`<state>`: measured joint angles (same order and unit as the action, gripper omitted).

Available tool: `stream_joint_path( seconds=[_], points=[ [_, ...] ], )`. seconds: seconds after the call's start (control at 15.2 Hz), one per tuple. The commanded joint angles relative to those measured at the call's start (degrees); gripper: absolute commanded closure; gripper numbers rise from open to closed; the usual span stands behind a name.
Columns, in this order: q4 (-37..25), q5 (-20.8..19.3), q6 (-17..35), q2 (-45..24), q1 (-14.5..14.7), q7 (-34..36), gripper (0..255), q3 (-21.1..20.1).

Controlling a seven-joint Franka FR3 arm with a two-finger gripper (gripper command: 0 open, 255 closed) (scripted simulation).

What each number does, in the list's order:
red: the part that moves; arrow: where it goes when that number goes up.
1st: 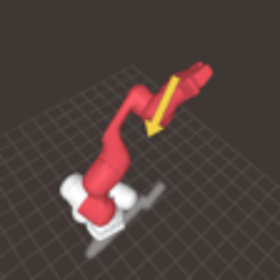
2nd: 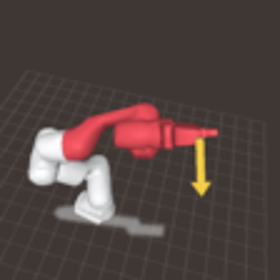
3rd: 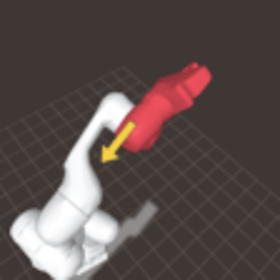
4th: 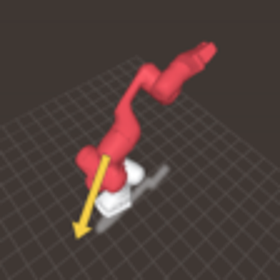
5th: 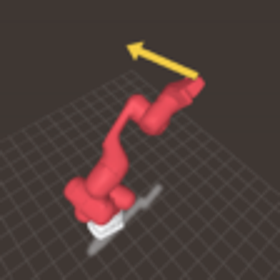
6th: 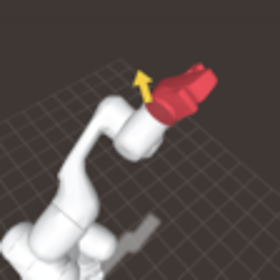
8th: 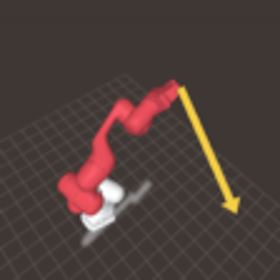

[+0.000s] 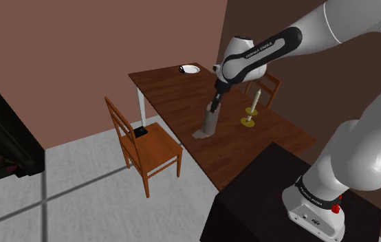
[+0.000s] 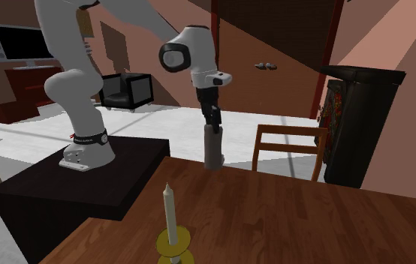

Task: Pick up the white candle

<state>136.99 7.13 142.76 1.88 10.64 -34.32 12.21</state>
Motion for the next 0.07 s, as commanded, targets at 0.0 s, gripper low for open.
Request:
stream_joint_path(
  seconds=[0.0],
  points=[
    [-0.3,-0.2,-0.5,0.3,0.0,0.3,255,-0.1]
  ],
)
